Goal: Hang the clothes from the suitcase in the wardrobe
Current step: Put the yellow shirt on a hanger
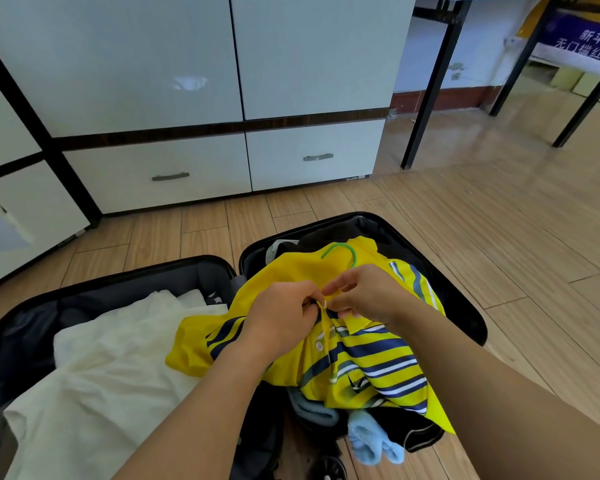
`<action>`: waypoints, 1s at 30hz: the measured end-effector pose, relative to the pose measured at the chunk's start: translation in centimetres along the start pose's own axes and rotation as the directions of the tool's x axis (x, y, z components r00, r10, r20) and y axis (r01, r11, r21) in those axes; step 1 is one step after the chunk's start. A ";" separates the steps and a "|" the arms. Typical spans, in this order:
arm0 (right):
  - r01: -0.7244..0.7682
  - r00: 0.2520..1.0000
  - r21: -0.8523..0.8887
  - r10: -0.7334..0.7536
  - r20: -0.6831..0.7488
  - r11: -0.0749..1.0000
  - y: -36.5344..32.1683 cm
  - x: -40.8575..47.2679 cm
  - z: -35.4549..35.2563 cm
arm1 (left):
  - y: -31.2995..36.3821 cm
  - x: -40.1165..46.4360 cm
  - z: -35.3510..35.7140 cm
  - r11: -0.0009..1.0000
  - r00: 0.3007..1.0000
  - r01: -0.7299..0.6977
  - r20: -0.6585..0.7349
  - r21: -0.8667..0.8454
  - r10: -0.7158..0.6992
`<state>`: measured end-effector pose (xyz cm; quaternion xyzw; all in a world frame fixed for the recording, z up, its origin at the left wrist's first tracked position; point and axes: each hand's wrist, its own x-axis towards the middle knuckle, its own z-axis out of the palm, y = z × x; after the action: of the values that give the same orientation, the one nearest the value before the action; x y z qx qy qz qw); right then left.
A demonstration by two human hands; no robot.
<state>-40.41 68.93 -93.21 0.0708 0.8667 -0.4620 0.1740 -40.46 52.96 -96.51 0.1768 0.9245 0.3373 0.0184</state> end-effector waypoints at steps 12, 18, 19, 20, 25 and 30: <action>-0.016 1.000 0.080 0.016 0.011 0.997 -0.2 -0.1 -0.2 | 0.6 0.2 0.2 0.997 0.998 0.057 -0.034 -0.048 -0.059; 0.052 0.995 -0.037 -0.048 0.092 0.998 -0.1 -0.1 -0.5 | 0.4 0.4 -0.7 0.999 0.997 0.042 0.068 0.012 -0.043; 0.076 0.993 -0.087 -0.067 0.095 0.993 -0.1 -0.1 -0.4 | 0.3 0.5 -0.8 0.999 0.995 0.053 0.087 0.000 -0.053; 0.100 0.992 -0.124 -0.089 0.087 0.987 -0.1 0.0 -0.2 | 0.2 0.5 -0.9 0.998 0.993 0.065 0.099 -0.013 -0.063; 0.197 0.980 -0.212 -0.200 0.007 0.957 0.2 0.3 0.5 | 0.1 0.4 -1.0 0.994 0.992 0.085 0.096 -0.071 -0.078; 0.205 0.976 -0.191 -0.214 -0.029 0.960 0.4 0.3 0.8 | 0.4 0.4 -0.9 0.978 0.990 0.122 0.094 -0.170 -0.108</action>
<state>-40.35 68.51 -94.05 -0.0264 0.9129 -0.3927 0.1084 -40.88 52.89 -95.53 0.1348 0.8982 0.4080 0.0926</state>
